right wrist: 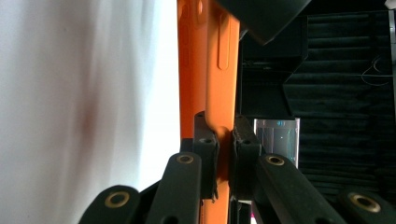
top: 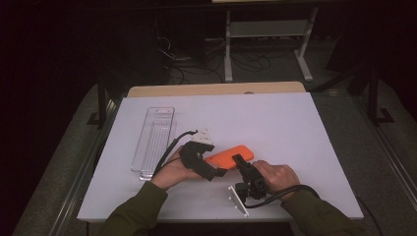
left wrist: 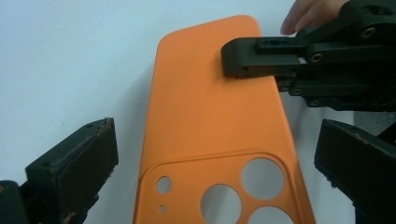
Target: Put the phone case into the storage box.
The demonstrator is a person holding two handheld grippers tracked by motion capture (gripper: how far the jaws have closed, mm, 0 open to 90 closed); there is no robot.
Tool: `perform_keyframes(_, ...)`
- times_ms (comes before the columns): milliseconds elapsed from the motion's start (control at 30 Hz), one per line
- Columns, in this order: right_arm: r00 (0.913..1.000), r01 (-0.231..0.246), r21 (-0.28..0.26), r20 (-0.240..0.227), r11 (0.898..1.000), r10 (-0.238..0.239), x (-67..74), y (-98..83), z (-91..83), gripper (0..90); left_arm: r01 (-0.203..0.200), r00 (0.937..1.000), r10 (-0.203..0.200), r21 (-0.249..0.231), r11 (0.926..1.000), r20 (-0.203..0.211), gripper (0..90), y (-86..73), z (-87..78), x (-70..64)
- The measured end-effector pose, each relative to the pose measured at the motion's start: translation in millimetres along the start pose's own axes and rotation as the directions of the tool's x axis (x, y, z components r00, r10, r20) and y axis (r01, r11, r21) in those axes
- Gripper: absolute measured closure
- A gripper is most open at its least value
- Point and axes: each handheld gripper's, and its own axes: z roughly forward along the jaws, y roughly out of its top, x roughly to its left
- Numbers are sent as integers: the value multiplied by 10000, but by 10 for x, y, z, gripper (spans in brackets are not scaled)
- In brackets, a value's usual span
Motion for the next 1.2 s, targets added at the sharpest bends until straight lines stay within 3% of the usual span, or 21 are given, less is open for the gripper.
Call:
perform_keyframes(33,10000,-8,25,-24,10000,8,-3,0,-2,820,-148,9999,149,96,9998,-41,0,4,-18,11)
perform_keyframes(467,9996,-219,272,-185,9994,224,-42,-54,7,817,-249,9996,247,162,9996,101,0,-25,-96,28)
perform_keyframes(567,9997,-237,279,-110,9993,240,-47,-68,10,816,-230,9997,229,171,9996,51,0,-34,-119,26)
perform_keyframes(600,9996,-252,310,-144,9992,256,-55,-73,8,816,-412,9991,411,313,9987,38,0,-34,-135,43)
perform_keyframes(700,9996,-289,323,10,9991,288,-58,-90,14,816,-299,9995,298,236,9993,51,0,-47,-153,46)
perform_keyframes(867,9994,-333,394,25,9987,332,-80,-125,19,815,-344,9994,345,297,9990,-24,0,-68,-185,68)
perform_keyframes(933,9995,-220,492,-219,9985,231,-95,-147,18,815,-393,9992,396,421,9983,-77,0,-75,-196,81)
perform_keyframes(1200,9979,-599,797,-199,9950,617,-155,-229,6,815,-509,9980,523,400,9979,-354,0,-112,-233,135)
